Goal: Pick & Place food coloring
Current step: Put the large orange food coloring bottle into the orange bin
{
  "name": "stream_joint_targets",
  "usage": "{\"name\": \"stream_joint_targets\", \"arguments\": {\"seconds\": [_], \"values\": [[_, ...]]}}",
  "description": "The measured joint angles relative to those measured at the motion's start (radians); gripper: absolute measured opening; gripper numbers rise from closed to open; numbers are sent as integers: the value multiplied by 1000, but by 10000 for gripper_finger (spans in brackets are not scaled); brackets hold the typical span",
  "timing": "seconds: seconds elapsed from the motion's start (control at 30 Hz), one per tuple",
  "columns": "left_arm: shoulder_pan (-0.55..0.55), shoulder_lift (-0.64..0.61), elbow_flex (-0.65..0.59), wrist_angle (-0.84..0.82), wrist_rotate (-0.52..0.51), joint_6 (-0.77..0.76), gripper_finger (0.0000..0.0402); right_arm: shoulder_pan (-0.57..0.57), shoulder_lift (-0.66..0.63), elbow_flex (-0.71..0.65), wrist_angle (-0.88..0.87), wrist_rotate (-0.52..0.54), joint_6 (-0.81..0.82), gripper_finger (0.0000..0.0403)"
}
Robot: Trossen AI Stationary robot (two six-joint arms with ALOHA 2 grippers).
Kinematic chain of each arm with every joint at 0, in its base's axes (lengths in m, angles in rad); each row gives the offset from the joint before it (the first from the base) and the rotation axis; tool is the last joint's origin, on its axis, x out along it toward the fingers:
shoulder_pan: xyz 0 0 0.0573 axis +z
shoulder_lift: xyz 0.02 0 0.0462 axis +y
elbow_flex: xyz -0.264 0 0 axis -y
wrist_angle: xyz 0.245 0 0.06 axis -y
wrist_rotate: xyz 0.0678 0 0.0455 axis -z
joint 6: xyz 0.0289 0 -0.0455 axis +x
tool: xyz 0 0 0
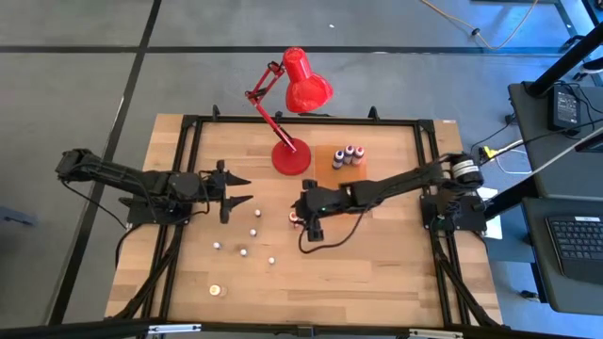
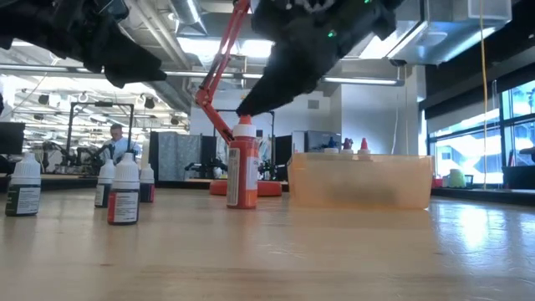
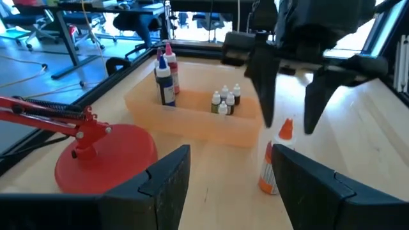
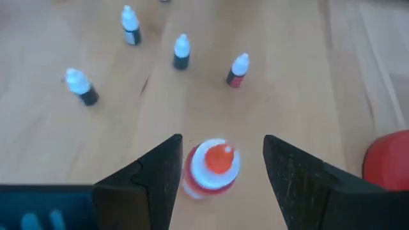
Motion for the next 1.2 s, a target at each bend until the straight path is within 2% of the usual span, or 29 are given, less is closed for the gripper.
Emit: {"name": "stream_joint_targets", "arguments": {"seconds": [0.33,0.77,1.2], "values": [[0,0,0,11,-1,0,213,-21,36,14,-24,-60,6,216],[0,0,0,34,0,0,213,-21,36,14,-39,-63,5,152],[0,0,0,29,2,0,213,-24,36,14,-26,-60,12,159]]}}
